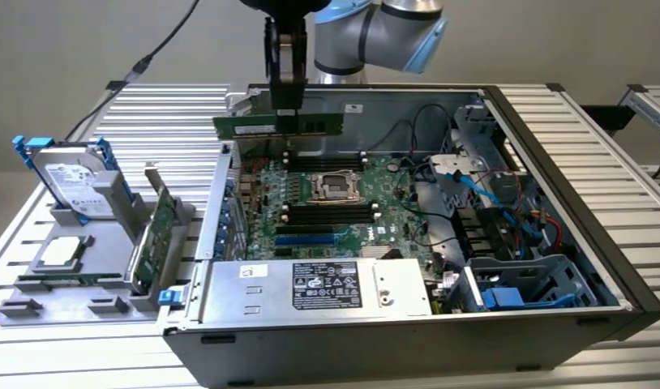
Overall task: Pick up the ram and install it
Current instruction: 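Pick up the ram and move it above insertion slot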
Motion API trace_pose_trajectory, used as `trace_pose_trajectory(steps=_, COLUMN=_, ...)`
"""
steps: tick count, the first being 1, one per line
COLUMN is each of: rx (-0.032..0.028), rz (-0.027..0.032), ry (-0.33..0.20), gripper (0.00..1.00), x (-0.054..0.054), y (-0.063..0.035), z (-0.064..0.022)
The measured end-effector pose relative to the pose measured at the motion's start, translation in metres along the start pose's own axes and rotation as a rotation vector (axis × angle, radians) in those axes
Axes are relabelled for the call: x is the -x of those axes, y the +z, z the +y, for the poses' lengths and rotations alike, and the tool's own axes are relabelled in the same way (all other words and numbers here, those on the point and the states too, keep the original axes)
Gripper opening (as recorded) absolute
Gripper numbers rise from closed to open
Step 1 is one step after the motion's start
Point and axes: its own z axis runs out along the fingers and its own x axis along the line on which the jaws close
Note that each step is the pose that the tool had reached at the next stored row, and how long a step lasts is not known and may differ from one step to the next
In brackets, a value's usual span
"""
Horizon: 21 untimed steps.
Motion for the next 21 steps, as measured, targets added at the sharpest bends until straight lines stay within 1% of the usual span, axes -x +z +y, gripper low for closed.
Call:
trace_pose_trajectory(steps=12, rx=-0.0085, rz=-0.0033, ry=0.000, gripper=0.14, x=0.013, y=-0.0005, z=-0.0232)
trace_pose_trajectory(steps=18, rx=-0.0116, rz=-0.0035, ry=0.000, gripper=0.14, x=0.023, y=-0.0007, z=-0.0374)
trace_pose_trajectory(steps=21, rx=-0.0117, rz=-0.0038, ry=0.000, gripper=0.14, x=0.029, y=0.0013, z=-0.0467)
